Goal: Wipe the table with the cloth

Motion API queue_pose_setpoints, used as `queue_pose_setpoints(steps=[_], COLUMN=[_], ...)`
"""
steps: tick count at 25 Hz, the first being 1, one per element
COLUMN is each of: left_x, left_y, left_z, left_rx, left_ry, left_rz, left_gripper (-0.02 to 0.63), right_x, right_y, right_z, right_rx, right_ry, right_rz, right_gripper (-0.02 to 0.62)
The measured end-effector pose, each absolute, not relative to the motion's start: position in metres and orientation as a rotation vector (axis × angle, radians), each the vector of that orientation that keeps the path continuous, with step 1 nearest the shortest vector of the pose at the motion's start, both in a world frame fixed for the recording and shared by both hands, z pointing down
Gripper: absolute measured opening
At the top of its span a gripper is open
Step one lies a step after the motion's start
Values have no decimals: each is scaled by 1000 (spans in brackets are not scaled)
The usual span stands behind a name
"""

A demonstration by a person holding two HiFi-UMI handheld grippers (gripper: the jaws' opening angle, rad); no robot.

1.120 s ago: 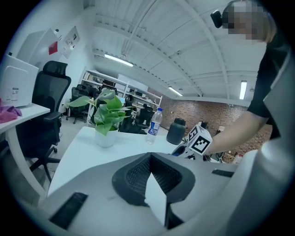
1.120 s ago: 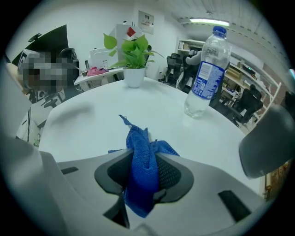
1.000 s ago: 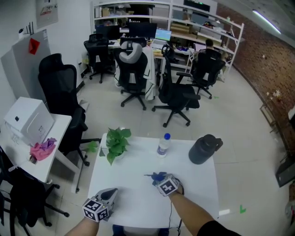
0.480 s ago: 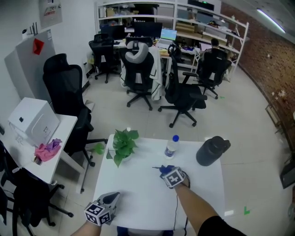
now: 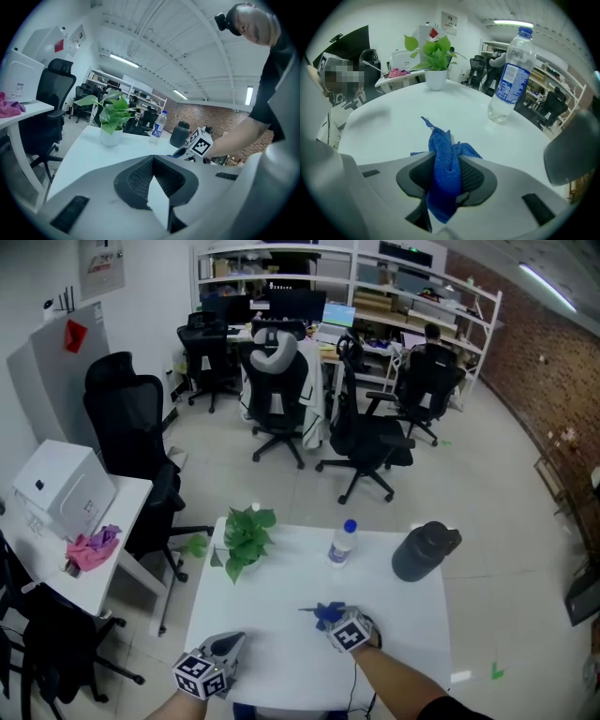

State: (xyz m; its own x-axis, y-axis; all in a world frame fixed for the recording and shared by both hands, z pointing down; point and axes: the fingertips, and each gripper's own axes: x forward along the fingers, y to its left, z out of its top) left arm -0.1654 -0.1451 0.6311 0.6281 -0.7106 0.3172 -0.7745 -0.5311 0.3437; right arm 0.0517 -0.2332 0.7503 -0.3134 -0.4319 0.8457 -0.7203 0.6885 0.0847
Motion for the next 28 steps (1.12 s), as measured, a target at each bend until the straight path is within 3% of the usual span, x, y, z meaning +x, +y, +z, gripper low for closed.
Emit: queue_pose_setpoints(steps=[9,16,19,28], left_x=[-180,-177,-172,-161], left_y=[-144,-141,-144,-146], left_z=[633,629,622,609], left_rx=[2371,2380,2393,2396], left_ry=[-1189,-1186,-1188,-1220], left_rz=[202,201,180,196], left_gripper=[0,0,0,0], right_x=[61,75,122,347], right_y=[-331,-263,-210,-113], right_z=[748,723,708,703], right_rx=[997,1051,1115,1449], right_ry=[-1928,-2090,-2136,-1856], right_rz=[432,574,619,618], right_gripper=[120,121,121,121])
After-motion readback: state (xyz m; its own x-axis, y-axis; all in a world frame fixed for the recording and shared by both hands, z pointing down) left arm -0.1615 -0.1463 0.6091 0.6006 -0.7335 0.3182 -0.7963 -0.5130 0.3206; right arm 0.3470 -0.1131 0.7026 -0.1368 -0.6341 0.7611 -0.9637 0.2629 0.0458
